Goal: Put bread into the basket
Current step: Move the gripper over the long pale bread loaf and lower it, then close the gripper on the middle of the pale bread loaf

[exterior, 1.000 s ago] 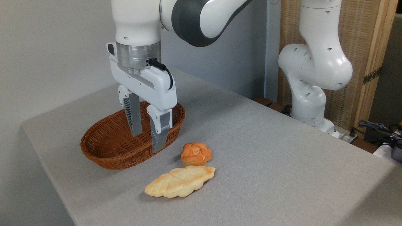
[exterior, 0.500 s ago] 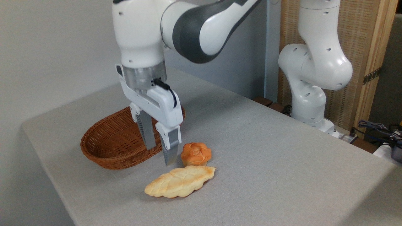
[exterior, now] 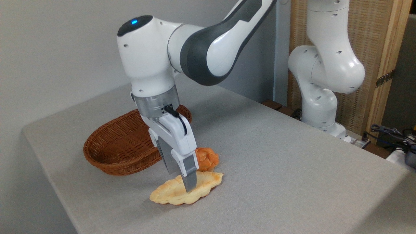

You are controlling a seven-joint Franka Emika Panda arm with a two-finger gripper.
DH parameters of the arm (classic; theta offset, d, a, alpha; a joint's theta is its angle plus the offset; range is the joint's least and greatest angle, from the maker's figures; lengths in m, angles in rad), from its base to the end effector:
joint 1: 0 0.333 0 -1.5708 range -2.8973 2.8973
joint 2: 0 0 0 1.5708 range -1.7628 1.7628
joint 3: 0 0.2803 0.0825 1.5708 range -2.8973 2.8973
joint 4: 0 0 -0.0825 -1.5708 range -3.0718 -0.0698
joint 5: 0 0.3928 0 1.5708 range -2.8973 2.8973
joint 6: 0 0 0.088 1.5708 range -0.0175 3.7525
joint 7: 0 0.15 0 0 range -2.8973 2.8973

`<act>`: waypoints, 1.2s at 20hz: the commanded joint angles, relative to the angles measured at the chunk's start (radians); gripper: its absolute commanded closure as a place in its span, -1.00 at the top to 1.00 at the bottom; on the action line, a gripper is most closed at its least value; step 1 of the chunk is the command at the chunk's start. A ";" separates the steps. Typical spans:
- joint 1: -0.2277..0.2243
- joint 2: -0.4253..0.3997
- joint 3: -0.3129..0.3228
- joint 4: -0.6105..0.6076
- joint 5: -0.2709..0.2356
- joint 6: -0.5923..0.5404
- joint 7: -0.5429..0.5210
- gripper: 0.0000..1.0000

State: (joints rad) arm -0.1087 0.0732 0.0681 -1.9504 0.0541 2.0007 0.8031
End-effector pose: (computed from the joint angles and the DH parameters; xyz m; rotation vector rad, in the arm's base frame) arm 0.5764 -0.0182 0.3571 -2.8127 1.3018 0.0639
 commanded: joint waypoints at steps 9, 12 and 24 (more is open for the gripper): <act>-0.005 0.031 0.007 -0.002 0.020 0.010 0.031 1.00; -0.005 0.031 0.009 -0.001 0.020 0.009 0.054 1.00; -0.003 0.027 0.010 0.004 0.020 0.009 0.059 1.00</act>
State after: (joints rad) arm -0.1088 0.1070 0.0683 -1.9503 0.0565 2.0008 0.8434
